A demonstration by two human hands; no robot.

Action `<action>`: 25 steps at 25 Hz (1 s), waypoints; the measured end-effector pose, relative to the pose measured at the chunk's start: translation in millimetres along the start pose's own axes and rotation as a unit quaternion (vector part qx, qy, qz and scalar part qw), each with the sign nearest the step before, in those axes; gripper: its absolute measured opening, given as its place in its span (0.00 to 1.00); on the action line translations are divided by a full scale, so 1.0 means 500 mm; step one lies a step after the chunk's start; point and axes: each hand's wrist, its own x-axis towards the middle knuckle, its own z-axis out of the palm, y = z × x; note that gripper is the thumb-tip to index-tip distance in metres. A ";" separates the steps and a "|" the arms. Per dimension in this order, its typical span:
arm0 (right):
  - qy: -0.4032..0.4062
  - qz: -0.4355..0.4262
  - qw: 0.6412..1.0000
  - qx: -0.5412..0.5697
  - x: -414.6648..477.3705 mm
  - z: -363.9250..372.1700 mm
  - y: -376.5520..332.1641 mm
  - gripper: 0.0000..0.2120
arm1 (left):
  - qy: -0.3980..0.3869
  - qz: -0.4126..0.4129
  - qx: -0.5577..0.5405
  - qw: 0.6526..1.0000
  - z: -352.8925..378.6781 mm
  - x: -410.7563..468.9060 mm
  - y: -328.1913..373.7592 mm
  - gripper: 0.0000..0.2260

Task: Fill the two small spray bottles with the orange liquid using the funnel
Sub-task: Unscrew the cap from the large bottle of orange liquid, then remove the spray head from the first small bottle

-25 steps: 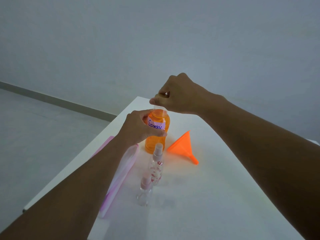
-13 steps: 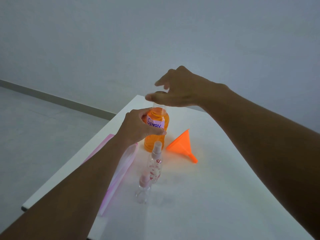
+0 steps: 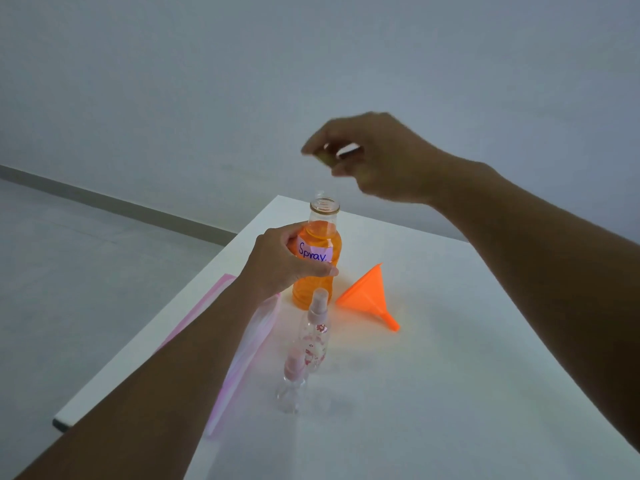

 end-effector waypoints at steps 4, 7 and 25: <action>0.160 0.067 0.981 0.092 -0.100 -0.004 0.006 0.14 | -0.010 -0.004 -0.021 1.000 -0.006 -0.011 0.014 0.27; 0.208 0.164 0.953 0.144 -0.240 0.083 0.024 0.11 | -0.022 -0.014 -0.042 0.999 -0.007 -0.017 0.021 0.29; 0.257 0.254 0.922 0.141 -0.398 0.337 -0.030 0.08 | 0.037 -0.013 0.056 0.998 -0.069 -0.168 0.046 0.19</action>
